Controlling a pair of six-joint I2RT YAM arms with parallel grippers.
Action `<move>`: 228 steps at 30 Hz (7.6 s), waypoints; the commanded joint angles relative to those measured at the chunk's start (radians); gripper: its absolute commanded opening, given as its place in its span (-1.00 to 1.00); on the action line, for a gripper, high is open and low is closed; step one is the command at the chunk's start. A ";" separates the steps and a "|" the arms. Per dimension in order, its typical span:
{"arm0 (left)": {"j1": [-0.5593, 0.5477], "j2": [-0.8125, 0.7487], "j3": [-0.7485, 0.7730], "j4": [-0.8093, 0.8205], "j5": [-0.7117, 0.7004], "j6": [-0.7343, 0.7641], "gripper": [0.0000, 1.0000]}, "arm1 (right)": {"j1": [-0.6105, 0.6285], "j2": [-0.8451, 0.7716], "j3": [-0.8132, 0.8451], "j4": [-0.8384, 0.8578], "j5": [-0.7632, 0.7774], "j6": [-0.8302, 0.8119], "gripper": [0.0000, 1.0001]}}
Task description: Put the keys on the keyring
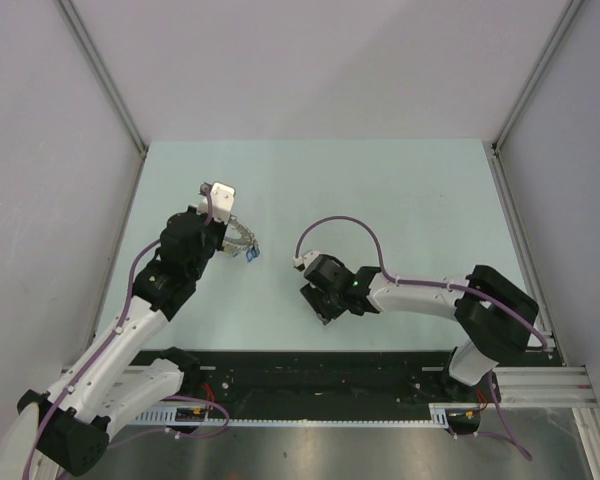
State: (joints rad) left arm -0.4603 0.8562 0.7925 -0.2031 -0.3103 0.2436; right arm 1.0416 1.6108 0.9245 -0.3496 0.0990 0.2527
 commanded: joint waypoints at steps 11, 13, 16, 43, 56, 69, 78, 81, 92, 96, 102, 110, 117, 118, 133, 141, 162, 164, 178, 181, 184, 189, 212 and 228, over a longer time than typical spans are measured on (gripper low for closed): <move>0.005 -0.016 0.004 0.088 0.010 -0.003 -0.99 | -0.169 -0.293 -0.203 0.159 -0.002 0.135 -0.42; 0.005 -0.017 0.005 0.088 0.013 -0.001 -0.99 | -0.213 -0.293 -0.243 0.230 -0.053 0.141 -0.44; 0.006 -0.016 0.004 0.088 0.014 -0.001 -0.99 | -0.239 -0.272 -0.260 0.290 -0.088 0.125 -0.45; 0.005 -0.013 0.004 0.087 0.023 -0.001 -0.99 | -0.265 -0.123 -0.277 0.382 -0.160 0.115 -0.49; 0.005 -0.013 0.004 0.088 0.027 -0.003 -0.99 | -0.252 -0.095 -0.279 0.383 -0.163 0.103 -0.65; 0.005 -0.016 0.004 0.088 0.089 0.000 -0.99 | -0.239 -0.213 -0.279 0.354 -0.137 0.027 -1.00; 0.005 -0.032 0.001 0.120 0.413 0.055 -0.99 | -0.238 -0.541 -0.277 0.273 -0.147 -0.214 -1.00; 0.005 -0.017 0.022 0.111 0.539 0.080 -1.00 | -0.249 -0.656 -0.276 0.271 -0.146 -0.275 -1.00; -0.012 0.082 0.140 0.091 0.944 0.138 -0.99 | -0.281 -0.838 -0.124 0.112 -0.202 -0.415 -1.00; -0.070 0.136 0.208 0.042 1.010 0.212 -0.99 | -0.287 -0.822 -0.035 0.041 -0.237 -0.460 -1.00; -0.126 0.187 0.248 -0.001 1.060 0.281 -0.99 | -0.288 -0.813 0.025 0.023 -0.346 -0.530 -1.00; -0.150 0.173 0.198 0.027 1.085 0.293 -0.99 | -0.285 -0.769 0.065 0.026 -0.510 -0.659 -1.00; -0.170 0.159 0.159 0.015 1.031 0.310 -0.99 | -0.282 -0.687 0.083 0.043 -0.582 -0.736 -1.00; -0.173 0.158 0.152 0.014 1.025 0.312 -1.00 | -0.279 -0.674 0.092 0.043 -0.588 -0.740 -1.00; -0.227 0.127 0.120 0.011 0.962 0.332 -0.99 | -0.238 -0.569 0.160 0.006 -0.571 -0.817 -1.00; -0.253 0.122 0.116 0.004 0.932 0.344 -0.99 | -0.155 -0.522 0.211 -0.051 -0.420 -0.859 -1.00; -0.258 0.112 0.109 0.014 0.930 0.341 -0.99 | -0.115 -0.508 0.224 -0.066 -0.361 -0.871 -1.00; -0.258 0.112 0.109 0.016 0.932 0.341 -0.99 | -0.117 -0.508 0.224 -0.062 -0.373 -0.871 -1.00; -0.258 0.104 0.106 0.019 0.929 0.339 -0.99 | -0.127 -0.505 0.224 -0.042 -0.420 -0.869 -1.00; -0.258 0.104 0.106 0.021 0.929 0.339 -0.99 | -0.127 -0.503 0.224 -0.043 -0.410 -0.868 -1.00; -0.258 0.104 0.108 0.021 0.930 0.338 -0.99 | -0.127 -0.503 0.224 -0.042 -0.397 -0.865 -1.00; -0.258 0.106 0.106 0.022 0.933 0.338 -0.99 | -0.129 -0.506 0.224 -0.037 -0.389 -0.860 -1.00; -0.261 0.109 0.108 0.018 0.952 0.336 -0.99 | -0.129 -0.503 0.224 -0.029 -0.386 -0.854 -1.00; -0.267 0.118 0.113 0.014 0.967 0.335 -0.99 | -0.126 -0.500 0.224 0.006 -0.389 -0.831 -1.00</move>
State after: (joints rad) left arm -0.7139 0.9974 0.8955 -0.2497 0.6075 0.5579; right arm 0.9142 1.1126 1.1023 -0.4103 -0.2955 -0.5983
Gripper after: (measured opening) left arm 0.008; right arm 0.009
